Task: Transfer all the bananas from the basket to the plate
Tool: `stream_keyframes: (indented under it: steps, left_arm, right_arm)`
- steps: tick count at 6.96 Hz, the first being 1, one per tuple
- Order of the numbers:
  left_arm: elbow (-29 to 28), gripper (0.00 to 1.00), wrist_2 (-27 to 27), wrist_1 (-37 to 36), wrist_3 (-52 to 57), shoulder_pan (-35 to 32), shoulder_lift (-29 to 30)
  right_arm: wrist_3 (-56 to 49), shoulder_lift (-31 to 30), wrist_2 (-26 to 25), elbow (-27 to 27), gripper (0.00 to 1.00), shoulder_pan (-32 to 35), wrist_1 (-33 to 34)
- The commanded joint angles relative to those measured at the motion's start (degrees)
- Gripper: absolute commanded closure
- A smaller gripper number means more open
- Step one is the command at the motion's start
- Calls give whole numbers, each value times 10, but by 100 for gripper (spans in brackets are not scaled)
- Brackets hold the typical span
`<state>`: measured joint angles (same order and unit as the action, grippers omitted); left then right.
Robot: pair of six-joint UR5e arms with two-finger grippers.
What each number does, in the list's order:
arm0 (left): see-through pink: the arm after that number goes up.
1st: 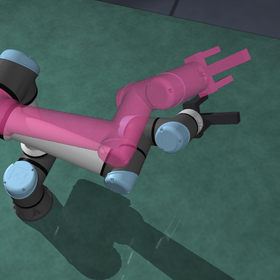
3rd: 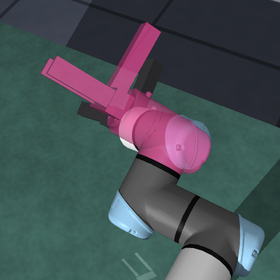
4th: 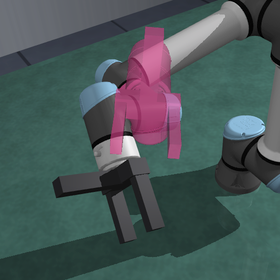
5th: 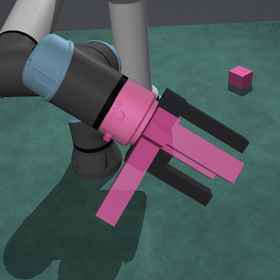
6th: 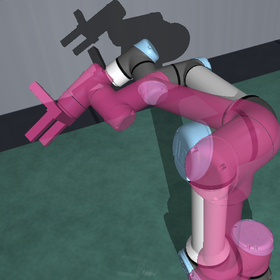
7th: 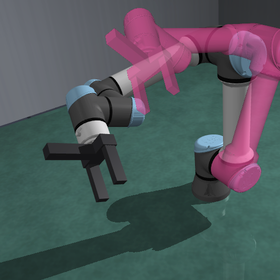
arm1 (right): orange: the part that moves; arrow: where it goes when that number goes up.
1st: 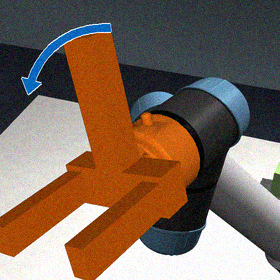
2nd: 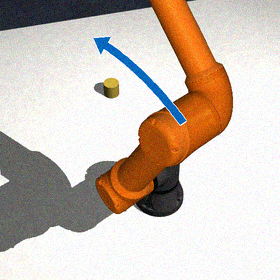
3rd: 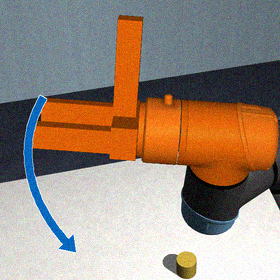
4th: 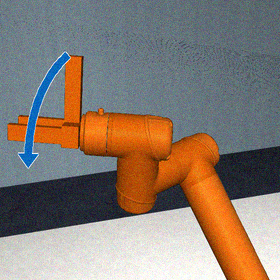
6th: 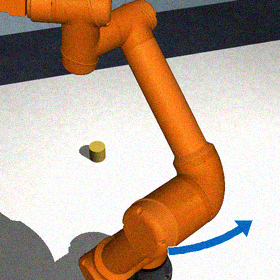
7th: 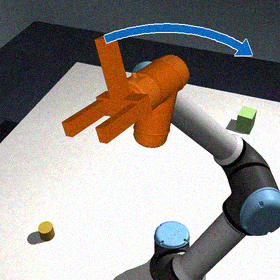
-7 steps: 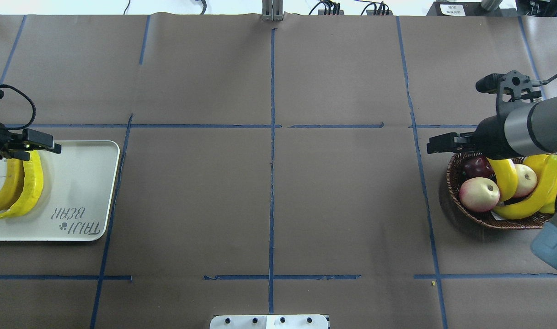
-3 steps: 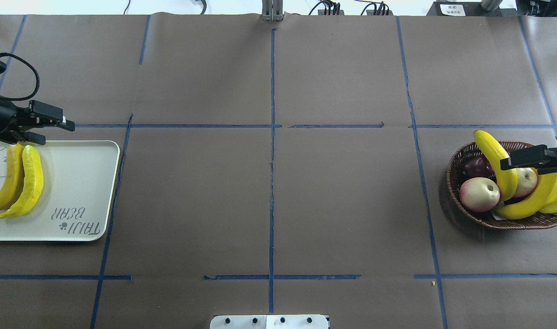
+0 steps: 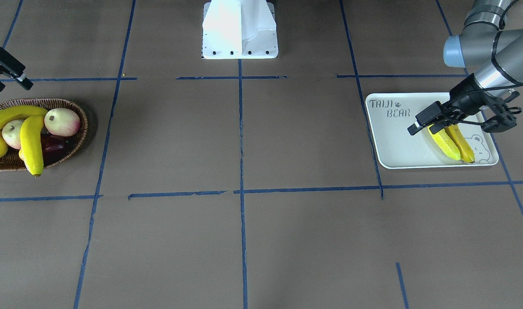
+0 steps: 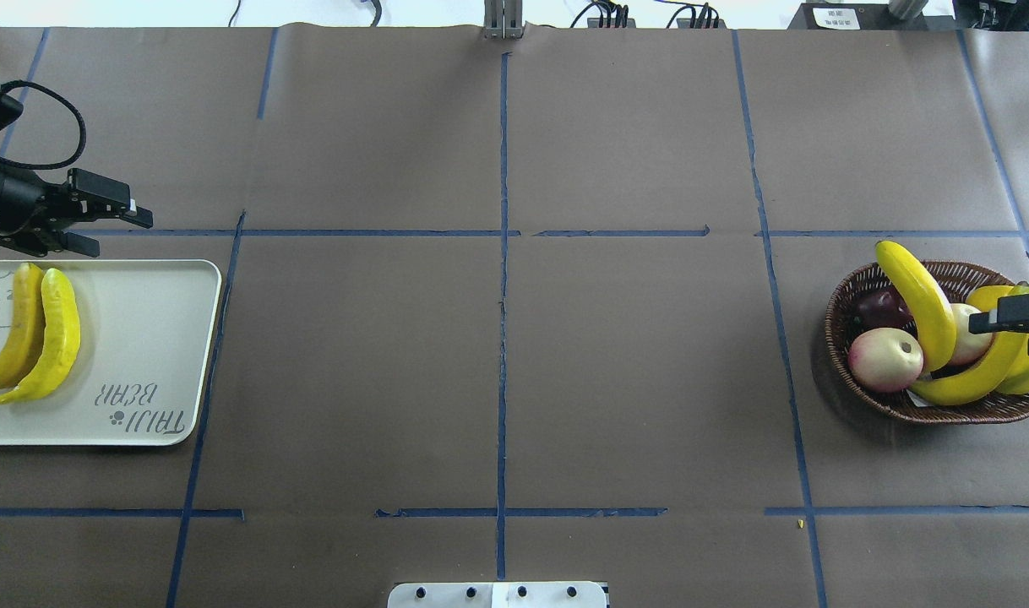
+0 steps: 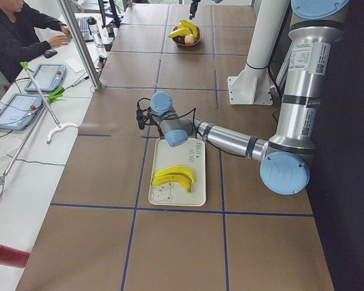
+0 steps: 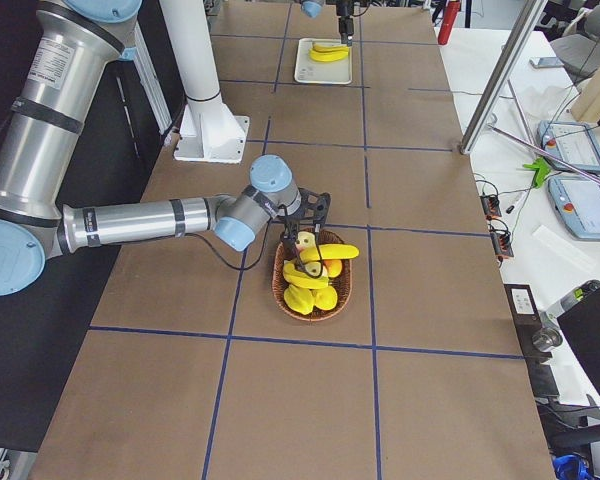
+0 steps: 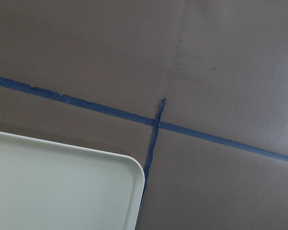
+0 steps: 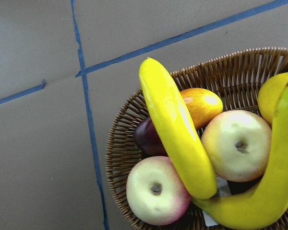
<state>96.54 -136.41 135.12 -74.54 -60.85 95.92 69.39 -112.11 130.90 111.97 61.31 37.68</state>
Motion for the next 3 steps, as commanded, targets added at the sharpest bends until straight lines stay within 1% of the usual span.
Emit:
stream_keyframes:
  steps: [1,2,3]
  left_arm:
    - [1,0,0,0,-14,0,7]
    - [1,0,1,0,-22,1,13]
    - [1,0,1,0,-23,2,14]
  right_arm:
    - [40,-19,-5,-62,0,2,-75]
    - [41,-21,-15,-87,0,1,-75]
    - [41,-23,-36,-104,0,0,-75]
